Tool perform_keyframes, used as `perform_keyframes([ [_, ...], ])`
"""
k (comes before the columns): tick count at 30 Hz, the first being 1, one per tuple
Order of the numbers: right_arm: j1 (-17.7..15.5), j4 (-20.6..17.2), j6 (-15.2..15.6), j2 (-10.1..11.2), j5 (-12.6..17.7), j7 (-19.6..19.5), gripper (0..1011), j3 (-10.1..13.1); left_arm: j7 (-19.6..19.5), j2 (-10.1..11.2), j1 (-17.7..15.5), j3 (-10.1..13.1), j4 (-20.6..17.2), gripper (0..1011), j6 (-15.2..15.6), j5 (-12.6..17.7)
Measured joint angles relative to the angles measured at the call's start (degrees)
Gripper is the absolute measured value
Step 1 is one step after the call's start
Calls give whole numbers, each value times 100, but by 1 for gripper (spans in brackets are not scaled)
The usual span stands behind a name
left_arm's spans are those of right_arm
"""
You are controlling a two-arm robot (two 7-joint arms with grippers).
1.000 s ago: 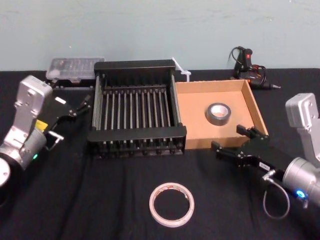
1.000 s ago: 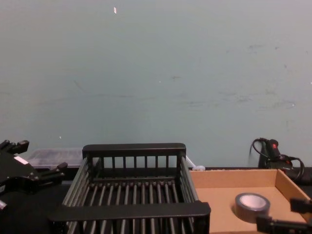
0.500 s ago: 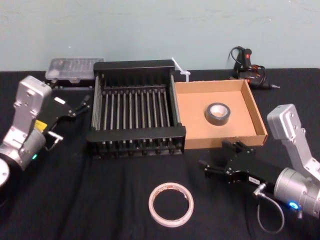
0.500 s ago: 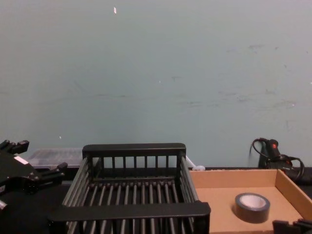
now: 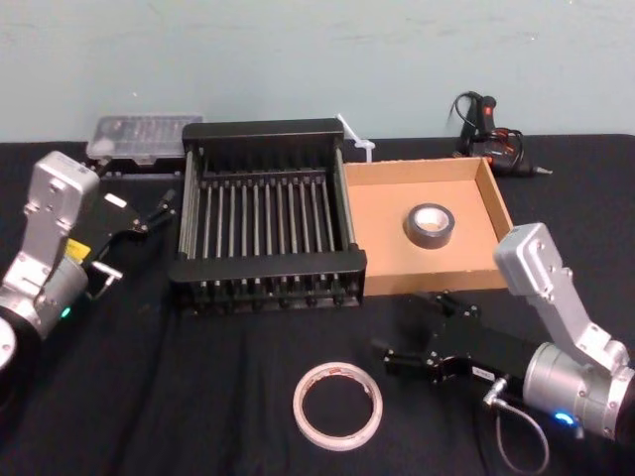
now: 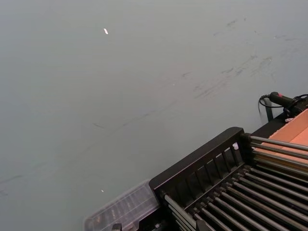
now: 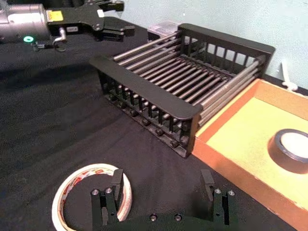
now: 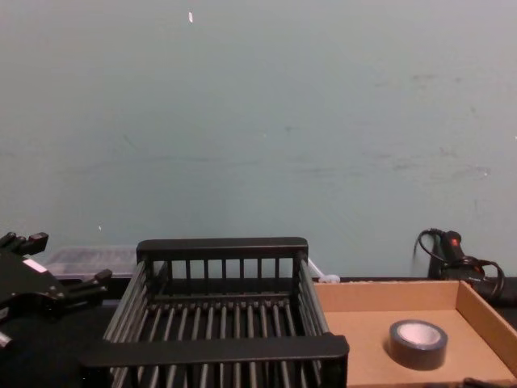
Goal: Pick up the white tape and place it into the black box , Pick up the silver tape and place it into the brown box.
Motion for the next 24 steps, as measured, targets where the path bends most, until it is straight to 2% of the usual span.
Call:
perform_keyframes([
  [11, 210, 183, -11, -167, -357, 50, 1002, -306, 0, 0, 0, 0, 0, 1001, 0, 0],
  [24, 460, 467, 74, -400, -596, 144, 1002, -525, 0, 0, 0, 0, 0, 1001, 0, 0],
])
